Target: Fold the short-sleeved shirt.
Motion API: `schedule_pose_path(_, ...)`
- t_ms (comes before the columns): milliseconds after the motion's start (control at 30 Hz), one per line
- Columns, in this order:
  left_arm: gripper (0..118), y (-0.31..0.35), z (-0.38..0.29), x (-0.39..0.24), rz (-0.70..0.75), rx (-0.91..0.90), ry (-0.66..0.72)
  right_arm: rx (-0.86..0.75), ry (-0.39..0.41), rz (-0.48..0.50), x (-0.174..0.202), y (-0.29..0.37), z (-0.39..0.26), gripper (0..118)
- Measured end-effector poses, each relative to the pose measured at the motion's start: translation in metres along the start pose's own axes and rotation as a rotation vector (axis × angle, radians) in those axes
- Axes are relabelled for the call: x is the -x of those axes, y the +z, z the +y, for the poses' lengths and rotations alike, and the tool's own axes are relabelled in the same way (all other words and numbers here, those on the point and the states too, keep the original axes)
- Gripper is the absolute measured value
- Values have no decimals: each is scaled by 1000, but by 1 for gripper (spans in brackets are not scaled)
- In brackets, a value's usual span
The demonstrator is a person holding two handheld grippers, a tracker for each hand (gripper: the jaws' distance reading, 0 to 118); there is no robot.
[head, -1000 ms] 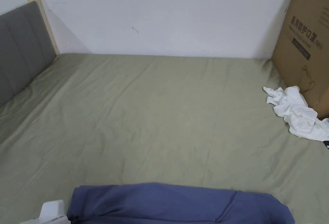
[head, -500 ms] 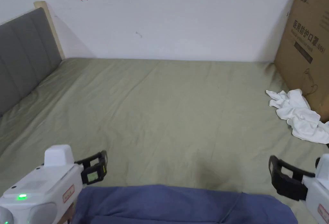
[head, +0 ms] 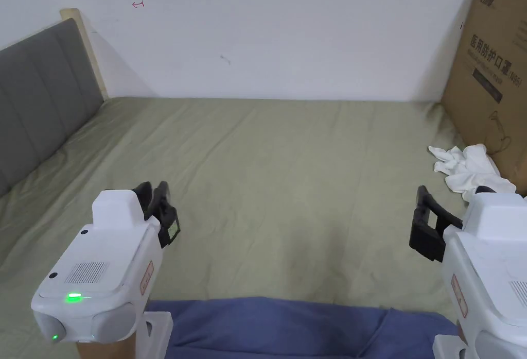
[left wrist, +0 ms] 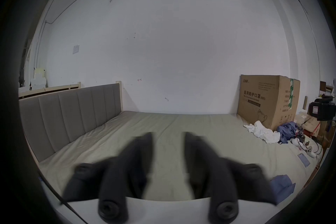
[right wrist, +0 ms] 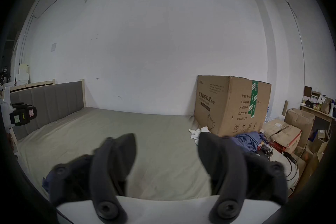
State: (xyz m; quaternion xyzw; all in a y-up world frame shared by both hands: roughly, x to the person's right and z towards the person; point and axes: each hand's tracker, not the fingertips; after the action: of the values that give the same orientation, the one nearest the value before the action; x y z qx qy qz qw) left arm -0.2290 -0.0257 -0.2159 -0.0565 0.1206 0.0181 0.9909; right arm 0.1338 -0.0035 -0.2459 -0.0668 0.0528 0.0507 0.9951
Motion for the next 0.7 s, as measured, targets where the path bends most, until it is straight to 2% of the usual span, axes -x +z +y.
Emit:
schedule_pose_path(100,0,-1,0,4,-27,4,38,-13,-2,-6,3,2,2,1)
schedule_pose_path(133,0,-1,0,4,-29,7,43,-18,7,-18,2,3,3,0)
schedule_pose_path(367,0,-9,-1,10,-45,59,47,-3,10,11,1,3,5,0)
schedule_pose_path(700,0,-57,-42,102,-285,513,382,36,14,32,4,-12,0,0)
